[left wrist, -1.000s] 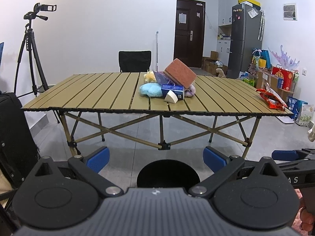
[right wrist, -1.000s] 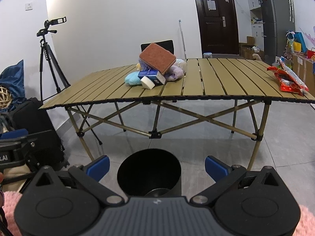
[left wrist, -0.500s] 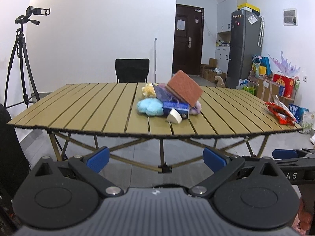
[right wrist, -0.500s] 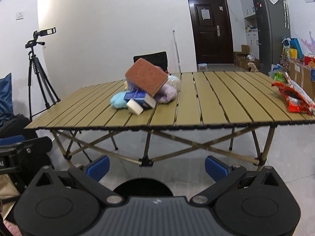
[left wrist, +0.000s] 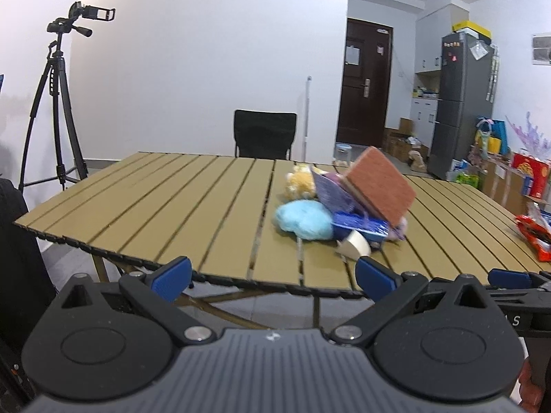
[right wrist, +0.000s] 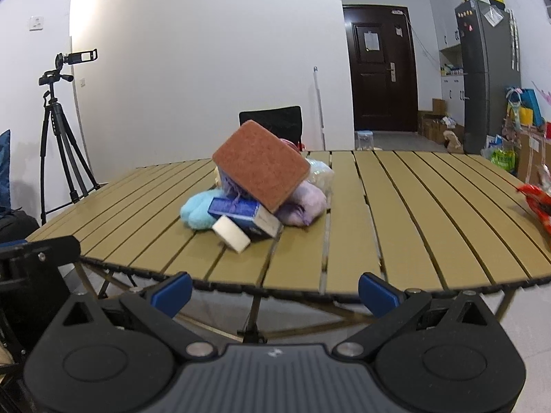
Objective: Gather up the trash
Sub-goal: 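Move both tools toward the pile of items on the table, then grasp the orange-brown sponge with the right tool and lift it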
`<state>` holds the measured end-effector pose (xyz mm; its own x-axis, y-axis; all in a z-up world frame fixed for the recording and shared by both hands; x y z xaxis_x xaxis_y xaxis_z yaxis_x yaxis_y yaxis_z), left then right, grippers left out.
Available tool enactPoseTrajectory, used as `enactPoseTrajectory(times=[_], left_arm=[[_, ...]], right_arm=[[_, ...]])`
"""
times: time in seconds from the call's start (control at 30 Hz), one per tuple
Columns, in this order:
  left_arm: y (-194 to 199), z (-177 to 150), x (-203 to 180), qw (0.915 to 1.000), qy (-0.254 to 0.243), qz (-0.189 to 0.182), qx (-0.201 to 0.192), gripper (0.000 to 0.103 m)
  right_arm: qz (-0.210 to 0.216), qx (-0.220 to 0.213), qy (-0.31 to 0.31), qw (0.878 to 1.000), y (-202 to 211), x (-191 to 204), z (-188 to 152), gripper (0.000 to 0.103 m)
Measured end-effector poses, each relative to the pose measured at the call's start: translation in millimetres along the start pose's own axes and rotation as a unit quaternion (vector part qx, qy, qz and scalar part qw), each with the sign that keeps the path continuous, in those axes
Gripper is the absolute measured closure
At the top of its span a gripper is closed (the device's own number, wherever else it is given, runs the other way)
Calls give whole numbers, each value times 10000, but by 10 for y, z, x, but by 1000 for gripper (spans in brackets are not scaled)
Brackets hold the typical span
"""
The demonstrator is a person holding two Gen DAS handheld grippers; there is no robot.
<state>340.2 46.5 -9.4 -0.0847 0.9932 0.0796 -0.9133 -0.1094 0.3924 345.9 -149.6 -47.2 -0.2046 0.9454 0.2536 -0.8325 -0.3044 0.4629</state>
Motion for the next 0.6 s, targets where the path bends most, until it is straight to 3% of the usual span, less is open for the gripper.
enactPoseTrajectory(times=[0.27,0.43,0.6], left_arm=[[-302,178,180,9997,68,234,-50,0],[-482,250,285,9995,141,278,-21,0],[-653,250,352,9993,134,329,79,0]], right_arm=[[45,-461,220,9987,-410,106,316,0],[-133,-960,730,9926,-638,264,564,0],[-316,-1110,1265,9852,-893,371,741,0]])
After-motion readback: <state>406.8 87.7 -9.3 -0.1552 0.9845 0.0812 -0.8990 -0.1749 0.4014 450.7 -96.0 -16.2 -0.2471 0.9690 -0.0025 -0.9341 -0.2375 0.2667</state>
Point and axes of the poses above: each gripper's, at about its wrist camera, not at the fingertips, and y roughly against the way its jaws point, x to its left, z to its top, the point moved 5 cm from there along -y, roughly the way its jaws point, and after that the axes turned 8 degrees about -y, right-handed, at the moved point
